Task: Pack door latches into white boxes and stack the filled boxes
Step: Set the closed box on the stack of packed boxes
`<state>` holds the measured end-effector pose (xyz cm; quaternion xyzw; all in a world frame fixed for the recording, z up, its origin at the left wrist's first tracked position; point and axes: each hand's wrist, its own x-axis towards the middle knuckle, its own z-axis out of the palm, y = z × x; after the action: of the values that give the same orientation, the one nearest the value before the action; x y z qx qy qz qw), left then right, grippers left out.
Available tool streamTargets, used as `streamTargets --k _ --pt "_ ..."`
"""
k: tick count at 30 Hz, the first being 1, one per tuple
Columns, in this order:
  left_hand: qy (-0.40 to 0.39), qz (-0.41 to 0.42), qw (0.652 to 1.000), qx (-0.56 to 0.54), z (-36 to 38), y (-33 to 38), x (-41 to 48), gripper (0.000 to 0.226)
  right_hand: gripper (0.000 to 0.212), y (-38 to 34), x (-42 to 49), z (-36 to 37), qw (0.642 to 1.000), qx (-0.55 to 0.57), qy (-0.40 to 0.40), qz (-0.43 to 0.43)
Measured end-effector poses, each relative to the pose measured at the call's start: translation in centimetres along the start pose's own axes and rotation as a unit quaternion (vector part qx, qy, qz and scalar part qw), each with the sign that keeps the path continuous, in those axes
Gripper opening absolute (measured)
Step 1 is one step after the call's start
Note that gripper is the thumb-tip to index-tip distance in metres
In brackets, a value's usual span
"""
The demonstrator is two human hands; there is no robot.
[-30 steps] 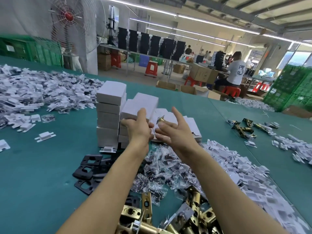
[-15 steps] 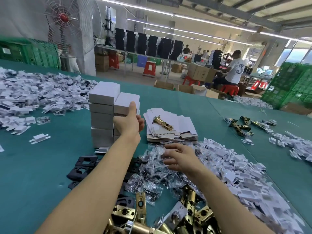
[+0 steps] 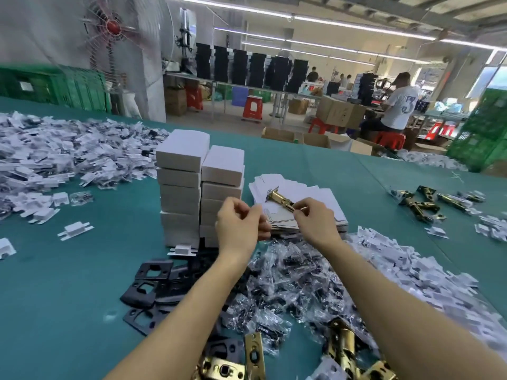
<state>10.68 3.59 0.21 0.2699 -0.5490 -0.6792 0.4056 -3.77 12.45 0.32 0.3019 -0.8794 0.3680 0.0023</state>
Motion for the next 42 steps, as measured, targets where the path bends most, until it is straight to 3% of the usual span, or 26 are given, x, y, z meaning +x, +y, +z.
streamTargets --k 3,7,13,17,21,23,29,38,42 --pt "-0.113 -0.016 0.976 0.187 -0.8 -1.9 0.1 0.012 0.047 0.0 3.4 1.7 0.984 -0.152 -0.073 -0.065" --pt "-0.176 0.080 0.912 0.361 0.0 -2.7 2.0 0.021 0.052 0.3 5.4 3.3 0.974 -0.191 -0.093 -0.078" --pt "-0.199 0.141 0.859 0.451 4.4 -2.5 5.8 0.029 0.041 1.8 4.9 2.8 0.991 -0.114 -0.036 -0.058" --pt "-0.225 0.119 0.816 0.518 6.5 -3.4 7.1 0.024 0.033 2.9 5.2 1.5 1.000 -0.006 -0.009 -0.012" --pt "-0.205 0.156 0.743 0.617 6.8 -4.7 8.1 0.032 0.031 3.4 5.6 1.0 0.992 0.118 0.023 0.043" --pt "-0.192 0.186 0.723 0.637 7.1 -5.0 8.5 0.037 0.032 3.4 5.7 0.9 0.984 0.162 0.034 0.068" --pt "-0.194 0.211 0.702 0.652 7.3 -5.0 9.7 0.047 0.028 4.4 5.9 0.9 0.922 0.320 0.105 0.193" --pt "-0.210 0.213 0.704 0.644 6.7 -5.4 9.6 0.048 0.026 3.3 6.9 1.2 0.929 0.284 0.118 0.205" --pt "-0.217 0.224 0.681 0.663 6.9 -5.6 9.3 0.050 0.029 3.2 7.1 1.3 0.921 0.289 0.124 0.228"
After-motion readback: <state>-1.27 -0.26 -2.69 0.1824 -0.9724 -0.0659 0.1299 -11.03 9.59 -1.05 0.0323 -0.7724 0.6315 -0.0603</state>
